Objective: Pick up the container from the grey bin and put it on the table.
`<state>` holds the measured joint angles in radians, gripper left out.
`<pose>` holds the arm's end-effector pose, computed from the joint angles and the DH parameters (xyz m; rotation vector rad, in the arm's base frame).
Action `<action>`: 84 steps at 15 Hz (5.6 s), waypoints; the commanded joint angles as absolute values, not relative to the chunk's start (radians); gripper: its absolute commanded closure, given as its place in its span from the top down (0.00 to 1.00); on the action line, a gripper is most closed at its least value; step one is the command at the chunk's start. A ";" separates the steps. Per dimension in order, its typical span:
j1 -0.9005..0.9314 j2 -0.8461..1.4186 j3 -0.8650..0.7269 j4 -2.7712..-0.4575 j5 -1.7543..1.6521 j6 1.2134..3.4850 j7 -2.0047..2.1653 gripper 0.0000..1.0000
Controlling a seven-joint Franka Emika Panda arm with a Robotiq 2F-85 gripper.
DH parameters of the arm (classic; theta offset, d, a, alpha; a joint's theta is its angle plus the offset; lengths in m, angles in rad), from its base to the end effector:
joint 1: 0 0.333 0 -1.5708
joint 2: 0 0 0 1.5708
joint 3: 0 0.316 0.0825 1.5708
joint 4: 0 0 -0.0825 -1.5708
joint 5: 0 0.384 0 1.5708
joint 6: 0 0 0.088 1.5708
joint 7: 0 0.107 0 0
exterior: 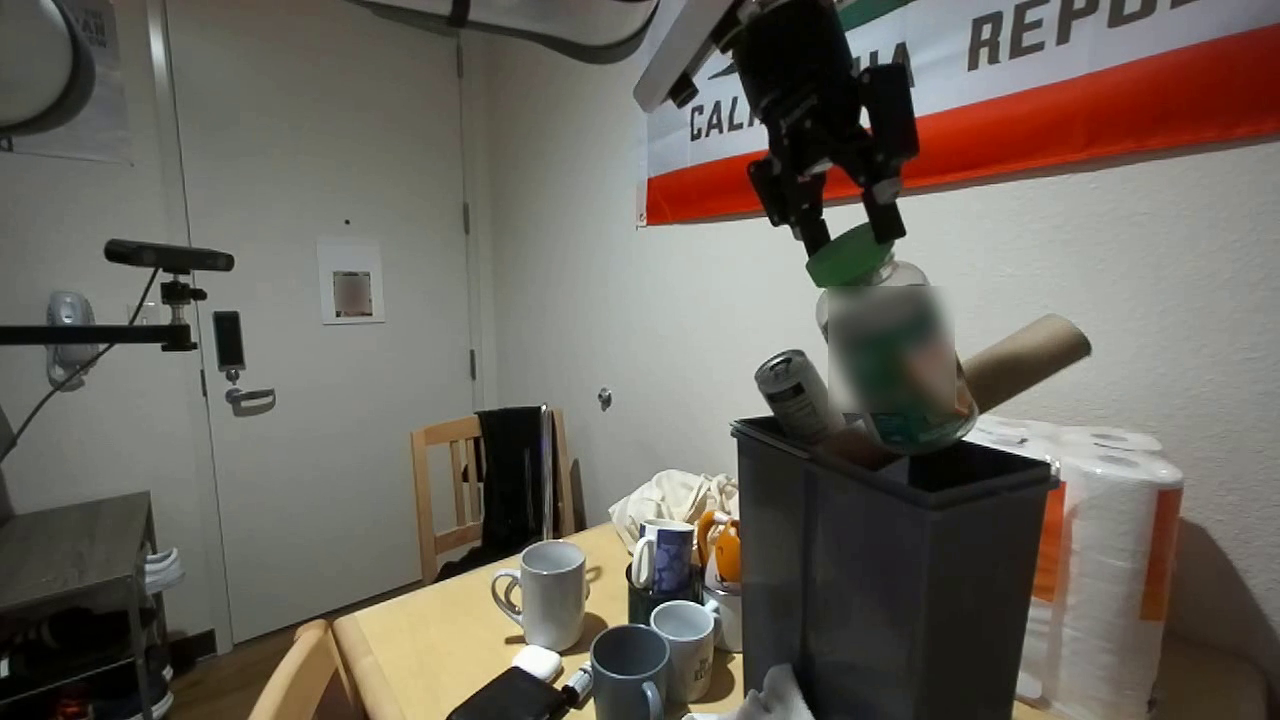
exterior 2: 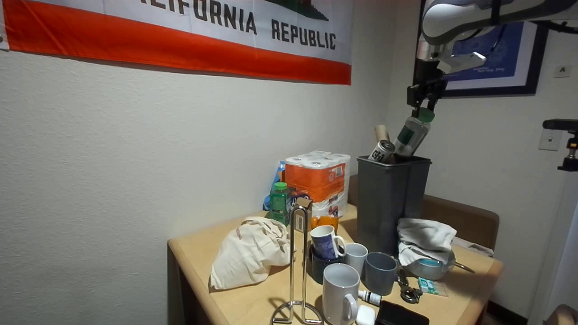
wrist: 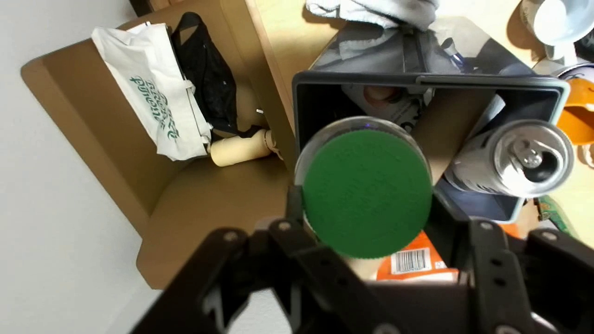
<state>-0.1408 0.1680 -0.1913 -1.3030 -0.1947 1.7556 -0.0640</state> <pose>0.5859 -0.2070 0.6770 2.8208 -0.3584 0.3405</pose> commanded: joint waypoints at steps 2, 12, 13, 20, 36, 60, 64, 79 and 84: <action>-0.106 0.174 -0.186 -1.197 -0.255 1.616 -0.056 0.40; 0.009 0.239 -0.167 -0.953 -0.355 1.303 -0.167 0.40; 0.019 0.247 -0.161 -0.935 -0.356 1.280 -0.189 0.40; 0.118 0.261 -0.098 -0.966 -0.380 1.252 -0.330 0.40; 0.158 0.187 -0.006 -1.424 -0.207 1.420 -0.425 0.40; 0.134 0.089 0.153 -2.032 -0.154 1.843 -0.441 0.40; 0.139 0.092 0.164 -2.063 -0.147 1.881 -0.465 0.40; 0.154 0.114 0.192 -2.127 -0.161 2.024 -0.529 0.40; 0.155 0.115 0.190 -2.162 -0.187 2.098 -0.531 0.40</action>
